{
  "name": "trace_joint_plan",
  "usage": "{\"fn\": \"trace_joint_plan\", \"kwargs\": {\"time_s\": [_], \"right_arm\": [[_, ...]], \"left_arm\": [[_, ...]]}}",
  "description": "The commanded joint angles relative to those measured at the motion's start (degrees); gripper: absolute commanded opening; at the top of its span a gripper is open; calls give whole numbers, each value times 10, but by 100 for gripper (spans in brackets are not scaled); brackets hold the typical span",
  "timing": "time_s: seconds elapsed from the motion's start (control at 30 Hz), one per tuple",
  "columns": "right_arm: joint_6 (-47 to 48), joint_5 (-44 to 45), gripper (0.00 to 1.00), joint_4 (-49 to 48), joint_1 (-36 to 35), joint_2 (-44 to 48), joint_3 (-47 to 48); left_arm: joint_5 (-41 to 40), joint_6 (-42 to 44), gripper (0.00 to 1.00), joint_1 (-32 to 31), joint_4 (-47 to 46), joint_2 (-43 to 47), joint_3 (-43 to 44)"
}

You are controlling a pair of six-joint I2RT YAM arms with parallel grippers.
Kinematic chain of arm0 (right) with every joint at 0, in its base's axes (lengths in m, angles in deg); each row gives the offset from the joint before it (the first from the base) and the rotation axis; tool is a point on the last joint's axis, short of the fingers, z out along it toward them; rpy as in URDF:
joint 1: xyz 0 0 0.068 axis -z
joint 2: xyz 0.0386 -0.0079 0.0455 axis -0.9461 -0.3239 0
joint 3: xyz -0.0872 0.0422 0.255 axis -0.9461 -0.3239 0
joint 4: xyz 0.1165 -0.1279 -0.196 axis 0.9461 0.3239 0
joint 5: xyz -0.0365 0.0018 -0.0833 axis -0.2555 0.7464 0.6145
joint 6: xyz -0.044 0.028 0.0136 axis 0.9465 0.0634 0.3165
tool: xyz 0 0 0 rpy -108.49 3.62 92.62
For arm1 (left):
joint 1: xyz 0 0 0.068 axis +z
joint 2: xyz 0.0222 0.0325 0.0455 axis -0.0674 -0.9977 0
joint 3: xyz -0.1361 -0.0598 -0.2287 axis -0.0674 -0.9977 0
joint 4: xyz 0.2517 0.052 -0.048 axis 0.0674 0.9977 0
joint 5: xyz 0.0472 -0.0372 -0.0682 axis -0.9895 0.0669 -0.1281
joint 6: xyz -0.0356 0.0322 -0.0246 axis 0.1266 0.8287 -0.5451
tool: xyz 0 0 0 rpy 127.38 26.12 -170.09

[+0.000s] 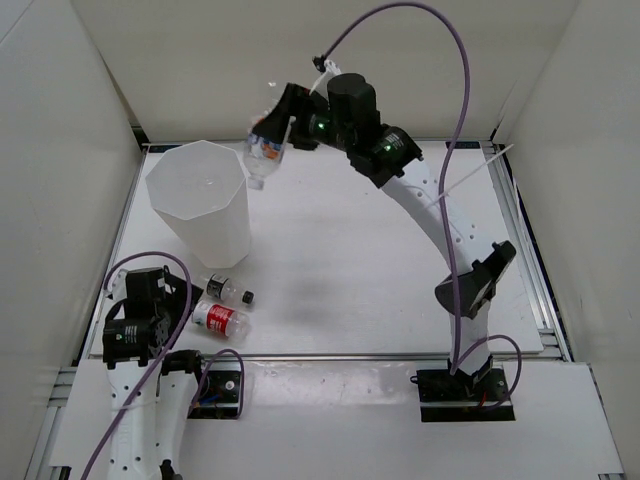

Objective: Put the plastic bottles in the bin

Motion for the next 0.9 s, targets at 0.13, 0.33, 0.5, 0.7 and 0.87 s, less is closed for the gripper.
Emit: {"fn": "trace_joint_plan", "kwargs": {"time_s": [0.13,0.33,0.5,0.7,0.87], "right_arm": [[48,74,0,-222,-79,-148,148],[93,83,25,-260,-99,-193,158],[163,141,100,-227,-122,-106,131],[208,197,100,-171,-108,27,90],[194,199,100,-79,-108,136,-5]], "left_arm": [[31,28,100,-2,17,-43,31],[39,56,100,-2,23,-88,31],[50,44,100,-2,-12,-94,19],[61,-18,100,-2,-51,-89,-41],[56,-52,100,-2,-95,-118,-102]]}}
